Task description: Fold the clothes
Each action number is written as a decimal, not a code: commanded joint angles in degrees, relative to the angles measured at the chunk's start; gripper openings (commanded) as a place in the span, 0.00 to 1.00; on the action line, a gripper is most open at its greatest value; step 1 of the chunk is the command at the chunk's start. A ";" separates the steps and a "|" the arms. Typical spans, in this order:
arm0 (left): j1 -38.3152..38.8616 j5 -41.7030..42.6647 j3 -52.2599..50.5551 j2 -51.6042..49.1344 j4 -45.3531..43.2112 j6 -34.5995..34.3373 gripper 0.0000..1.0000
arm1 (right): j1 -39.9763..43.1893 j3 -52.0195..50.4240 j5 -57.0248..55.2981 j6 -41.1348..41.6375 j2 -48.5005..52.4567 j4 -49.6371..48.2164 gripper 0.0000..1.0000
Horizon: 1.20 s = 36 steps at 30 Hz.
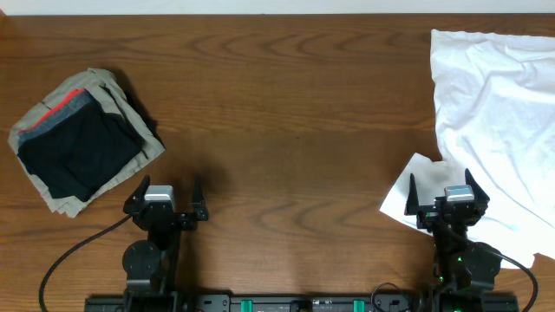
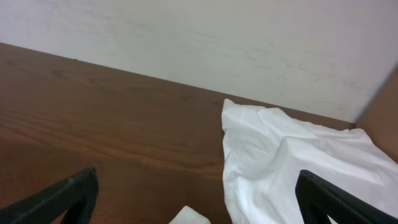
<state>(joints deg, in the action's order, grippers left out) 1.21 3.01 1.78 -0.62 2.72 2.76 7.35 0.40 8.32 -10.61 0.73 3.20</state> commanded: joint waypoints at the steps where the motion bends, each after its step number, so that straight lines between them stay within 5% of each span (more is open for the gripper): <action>1: 0.00 0.20 -1.55 0.39 1.03 -0.50 0.98 | -0.46 -0.09 0.07 -0.39 -0.24 0.26 0.99; 36: 0.00 0.20 -1.55 0.39 1.01 -0.50 0.98 | -0.46 -0.09 0.09 0.28 -0.24 0.26 0.99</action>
<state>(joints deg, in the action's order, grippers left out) 1.21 3.01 1.78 -0.62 2.72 2.79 7.35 0.40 8.32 -10.59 0.73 3.20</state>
